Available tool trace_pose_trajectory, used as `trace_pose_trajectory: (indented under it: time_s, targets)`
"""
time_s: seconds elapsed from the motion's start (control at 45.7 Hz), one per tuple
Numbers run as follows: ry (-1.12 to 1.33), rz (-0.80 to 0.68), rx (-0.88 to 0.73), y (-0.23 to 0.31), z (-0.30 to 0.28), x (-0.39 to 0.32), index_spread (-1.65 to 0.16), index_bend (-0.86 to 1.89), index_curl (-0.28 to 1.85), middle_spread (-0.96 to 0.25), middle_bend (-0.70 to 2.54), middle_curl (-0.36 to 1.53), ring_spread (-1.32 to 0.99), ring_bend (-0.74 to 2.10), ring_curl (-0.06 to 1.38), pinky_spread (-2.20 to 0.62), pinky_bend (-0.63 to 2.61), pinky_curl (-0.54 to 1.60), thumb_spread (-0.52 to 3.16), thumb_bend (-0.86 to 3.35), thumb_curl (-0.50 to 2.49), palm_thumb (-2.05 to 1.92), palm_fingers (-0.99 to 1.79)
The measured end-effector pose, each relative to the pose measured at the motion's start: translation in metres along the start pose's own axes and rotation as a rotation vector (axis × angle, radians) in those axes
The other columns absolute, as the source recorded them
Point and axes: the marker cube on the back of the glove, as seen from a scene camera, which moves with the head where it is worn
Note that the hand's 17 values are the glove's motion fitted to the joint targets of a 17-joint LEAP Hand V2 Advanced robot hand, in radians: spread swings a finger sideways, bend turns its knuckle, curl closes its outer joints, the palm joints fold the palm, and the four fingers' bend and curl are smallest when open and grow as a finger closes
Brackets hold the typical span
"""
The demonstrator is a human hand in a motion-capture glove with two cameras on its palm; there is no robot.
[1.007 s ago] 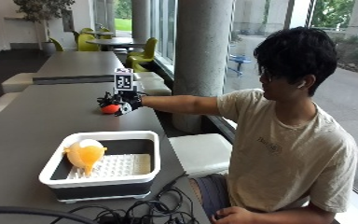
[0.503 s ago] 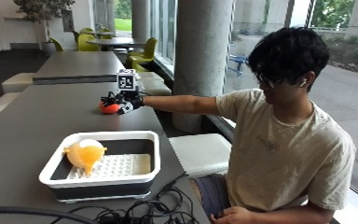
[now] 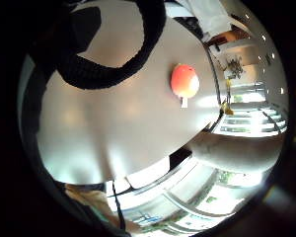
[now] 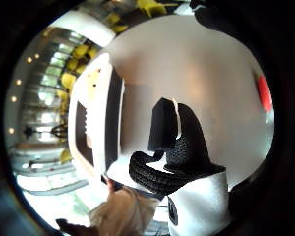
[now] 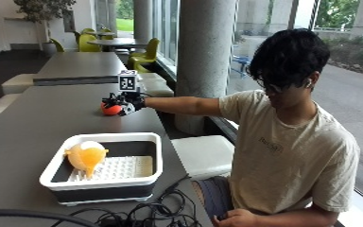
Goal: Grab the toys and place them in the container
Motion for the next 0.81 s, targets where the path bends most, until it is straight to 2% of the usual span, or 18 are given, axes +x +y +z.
trace_pose_trajectory:
  time_s: [0.044, 0.131, 0.285, 0.394, 0.438, 0.547, 0.591, 0.679, 0.7, 0.81]
  targets:
    - [0.064, 0.018, -0.001, 0.0, 0.0, 0.012, -0.32, 0.18, 0.42, -0.13, 0.12, 0.23, -0.18, 0.33, 0.38, -0.07, 0.97, 0.36, 1.46, -0.01, 0.28, -0.01, -0.08]
    - [-0.074, -0.06, 0.002, -0.003, 0.004, 0.001, -0.32, 0.19, 0.43, -0.13, 0.12, 0.23, -0.18, 0.32, 0.38, -0.07, 0.97, 0.36, 1.46, -0.01, 0.28, -0.01, -0.07]
    - [-0.106, -0.051, 0.003, -0.003, 0.003, -0.011, -0.32, 0.19, 0.43, -0.13, 0.12, 0.22, -0.18, 0.32, 0.39, -0.07, 0.96, 0.36, 1.46, -0.01, 0.28, -0.01, -0.07]
    - [-0.328, -0.086, 0.004, -0.004, 0.007, -0.032, -0.32, 0.19, 0.44, -0.13, 0.12, 0.22, -0.18, 0.31, 0.39, -0.08, 0.96, 0.36, 1.47, -0.01, 0.28, -0.01, -0.07]
    - [-0.284, -0.067, 0.007, -0.004, 0.005, -0.029, -0.32, 0.19, 0.44, -0.13, 0.13, 0.22, -0.18, 0.3, 0.39, -0.07, 0.96, 0.36, 1.47, -0.01, 0.28, 0.0, -0.07]
    - [0.084, -0.01, 0.016, -0.003, -0.008, 0.009, -0.32, 0.2, 0.44, -0.13, 0.12, 0.21, -0.19, 0.3, 0.39, -0.08, 0.95, 0.36, 1.47, -0.01, 0.28, 0.0, -0.07]
    - [0.052, -0.012, 0.01, -0.002, -0.007, 0.008, -0.33, 0.2, 0.44, -0.13, 0.12, 0.21, -0.19, 0.3, 0.39, -0.08, 0.95, 0.36, 1.47, -0.01, 0.28, 0.0, -0.07]
    - [-0.211, -0.059, 0.011, -0.003, 0.0, -0.023, -0.33, 0.2, 0.45, -0.13, 0.12, 0.21, -0.18, 0.3, 0.39, -0.08, 0.95, 0.36, 1.47, -0.01, 0.28, 0.0, -0.06]
    - [-0.2, -0.049, 0.013, -0.003, 0.0, -0.02, -0.33, 0.2, 0.45, -0.13, 0.12, 0.21, -0.18, 0.29, 0.39, -0.08, 0.95, 0.36, 1.47, -0.01, 0.28, 0.0, -0.06]
    - [0.164, 0.037, 0.028, -0.003, -0.012, 0.021, -0.33, 0.2, 0.46, -0.13, 0.12, 0.21, -0.18, 0.29, 0.39, -0.08, 0.95, 0.37, 1.47, -0.01, 0.28, 0.0, -0.06]
